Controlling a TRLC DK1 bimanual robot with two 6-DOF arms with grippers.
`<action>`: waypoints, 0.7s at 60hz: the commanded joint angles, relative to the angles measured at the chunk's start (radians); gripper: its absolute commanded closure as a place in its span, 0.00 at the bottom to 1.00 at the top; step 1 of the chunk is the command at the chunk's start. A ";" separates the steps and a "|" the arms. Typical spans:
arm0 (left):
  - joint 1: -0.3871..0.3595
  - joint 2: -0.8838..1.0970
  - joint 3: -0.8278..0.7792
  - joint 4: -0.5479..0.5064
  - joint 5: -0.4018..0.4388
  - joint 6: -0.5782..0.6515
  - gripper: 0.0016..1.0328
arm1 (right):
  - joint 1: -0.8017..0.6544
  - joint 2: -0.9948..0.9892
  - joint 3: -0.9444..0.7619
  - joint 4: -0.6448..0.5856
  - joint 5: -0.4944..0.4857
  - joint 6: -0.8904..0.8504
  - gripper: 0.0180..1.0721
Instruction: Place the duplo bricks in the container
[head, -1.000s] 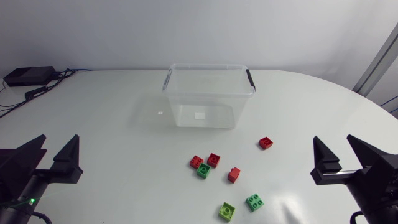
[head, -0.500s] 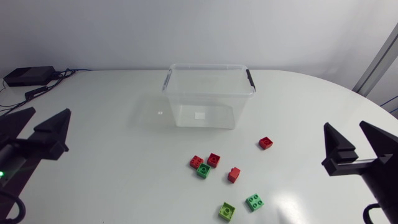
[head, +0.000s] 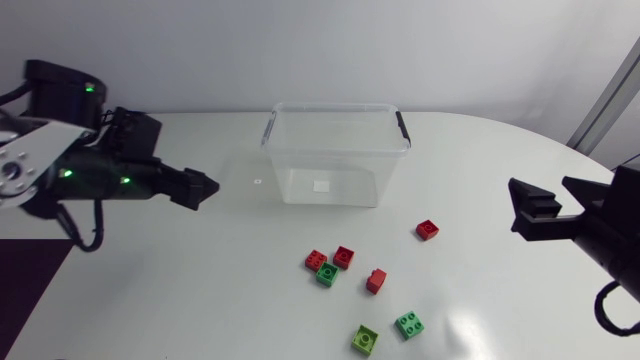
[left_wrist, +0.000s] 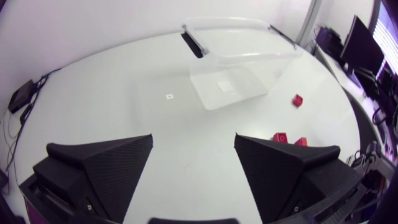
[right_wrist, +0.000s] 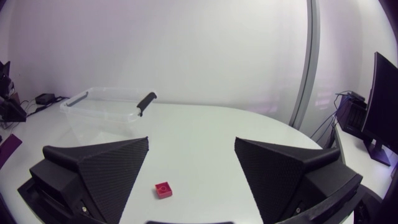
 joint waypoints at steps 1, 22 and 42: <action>-0.034 0.178 0.105 -0.051 0.020 0.241 0.14 | -0.030 0.097 0.051 -0.035 -0.019 0.004 0.05; -0.299 0.320 0.048 -0.077 0.027 0.812 0.12 | -0.189 0.364 0.088 -0.098 -0.236 0.080 0.05; -0.382 0.547 0.103 0.072 0.027 1.027 0.13 | -0.082 0.568 0.205 -0.340 -0.345 -0.092 0.05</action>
